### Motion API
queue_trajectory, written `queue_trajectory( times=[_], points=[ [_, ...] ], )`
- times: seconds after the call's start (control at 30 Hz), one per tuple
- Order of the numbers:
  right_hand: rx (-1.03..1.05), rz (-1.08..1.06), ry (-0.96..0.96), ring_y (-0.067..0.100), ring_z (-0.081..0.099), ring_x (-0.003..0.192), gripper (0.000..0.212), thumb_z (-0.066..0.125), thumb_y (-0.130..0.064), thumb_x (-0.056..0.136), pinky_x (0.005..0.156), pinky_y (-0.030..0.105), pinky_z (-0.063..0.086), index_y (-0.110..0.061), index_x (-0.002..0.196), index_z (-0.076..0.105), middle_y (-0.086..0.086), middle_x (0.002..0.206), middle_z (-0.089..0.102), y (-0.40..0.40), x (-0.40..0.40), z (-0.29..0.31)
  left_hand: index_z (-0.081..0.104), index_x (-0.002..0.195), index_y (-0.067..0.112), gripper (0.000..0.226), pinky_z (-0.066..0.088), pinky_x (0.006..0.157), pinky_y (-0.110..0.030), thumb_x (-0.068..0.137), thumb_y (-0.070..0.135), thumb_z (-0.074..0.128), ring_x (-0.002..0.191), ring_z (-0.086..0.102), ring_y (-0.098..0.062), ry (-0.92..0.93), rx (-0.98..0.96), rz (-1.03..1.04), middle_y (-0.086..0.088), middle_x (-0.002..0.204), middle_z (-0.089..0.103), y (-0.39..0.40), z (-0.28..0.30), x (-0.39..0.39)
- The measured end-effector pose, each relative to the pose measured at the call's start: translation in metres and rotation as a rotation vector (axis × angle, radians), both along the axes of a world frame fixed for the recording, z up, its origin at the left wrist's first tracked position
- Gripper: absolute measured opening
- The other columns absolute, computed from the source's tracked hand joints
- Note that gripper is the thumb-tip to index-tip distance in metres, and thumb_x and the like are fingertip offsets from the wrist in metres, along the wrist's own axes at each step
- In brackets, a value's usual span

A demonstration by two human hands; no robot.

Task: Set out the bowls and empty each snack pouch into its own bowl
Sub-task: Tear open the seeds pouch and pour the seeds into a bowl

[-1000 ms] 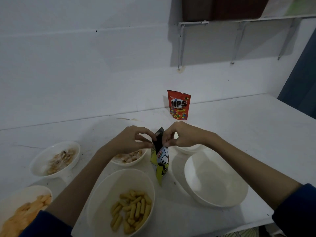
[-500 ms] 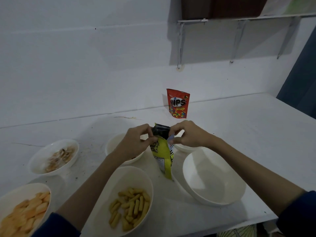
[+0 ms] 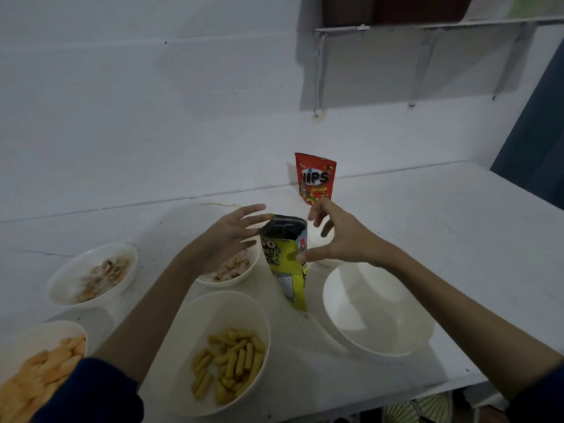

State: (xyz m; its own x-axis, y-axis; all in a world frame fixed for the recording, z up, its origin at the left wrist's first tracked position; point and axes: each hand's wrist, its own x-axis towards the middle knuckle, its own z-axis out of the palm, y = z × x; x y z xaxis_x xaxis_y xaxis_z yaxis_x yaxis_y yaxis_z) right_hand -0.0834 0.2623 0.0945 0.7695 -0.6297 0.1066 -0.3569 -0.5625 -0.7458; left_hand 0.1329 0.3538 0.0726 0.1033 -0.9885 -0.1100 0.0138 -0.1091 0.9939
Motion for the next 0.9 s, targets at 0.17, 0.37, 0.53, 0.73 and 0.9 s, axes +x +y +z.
queue_trajectory(
  times=[0.17, 0.37, 0.53, 0.73, 0.9],
  points=[
    [-0.029, -0.086, -0.067, 0.012, 0.056, 0.064, 0.027, 0.079, -0.018, 0.069, 0.064, 0.03, 0.049, -0.014, 0.067, 0.052, 0.003, 0.073, 0.064, 0.005, 0.014, -0.02, 0.063, 0.093, 0.021, 0.03, 0.049, 0.089, -0.033, 0.083, -0.007, 0.058, 0.098, 0.062, -0.018, -0.278, -0.067, 0.118, 0.003, 0.101, 0.066, -0.014, -0.006, -0.009],
    [-0.106, -0.204, -0.171, 0.011, 0.055, 0.059, 0.006, 0.073, -0.005, 0.073, 0.06, 0.011, 0.044, -0.001, 0.072, 0.068, 0.001, 0.064, 0.061, -0.004, 0.017, -0.029, 0.065, 0.073, 0.014, 0.015, 0.046, 0.06, -0.009, 0.076, 0.0, 0.069, 0.057, 0.061, 0.004, -0.331, -0.151, 0.277, 0.014, 0.058, 0.068, -0.011, -0.01, -0.011],
    [-0.078, -0.236, -0.247, -0.004, 0.056, 0.053, 0.007, 0.074, -0.002, 0.071, 0.055, 0.004, 0.043, 0.002, 0.076, 0.07, -0.001, 0.063, 0.06, 0.0, 0.027, -0.036, 0.064, 0.071, 0.012, 0.018, 0.048, 0.06, -0.007, 0.075, -0.005, 0.068, 0.056, 0.062, 0.004, -0.325, -0.187, 0.273, 0.014, 0.055, 0.068, -0.012, -0.014, -0.024],
    [-0.015, -0.146, -0.121, 0.005, 0.056, 0.068, 0.014, 0.075, -0.01, 0.072, 0.061, 0.01, 0.043, -0.008, 0.084, 0.069, -0.01, 0.071, 0.062, -0.011, 0.011, -0.017, 0.068, 0.076, 0.016, 0.012, 0.05, 0.064, -0.023, 0.076, 0.004, 0.071, 0.068, 0.063, -0.01, -0.35, -0.134, 0.285, 0.009, 0.066, 0.069, -0.005, -0.017, -0.013],
    [-0.085, -0.077, -0.117, 0.012, 0.055, 0.086, 0.028, 0.078, -0.022, 0.069, 0.075, 0.022, 0.046, -0.018, 0.094, 0.065, -0.008, 0.092, 0.063, -0.013, 0.009, 0.039, 0.068, 0.072, 0.01, 0.016, 0.05, 0.059, -0.011, 0.07, -0.005, 0.073, 0.056, 0.063, 0.002, -0.369, -0.231, 0.293, 0.012, 0.055, 0.067, -0.014, -0.004, -0.033]
  ],
)
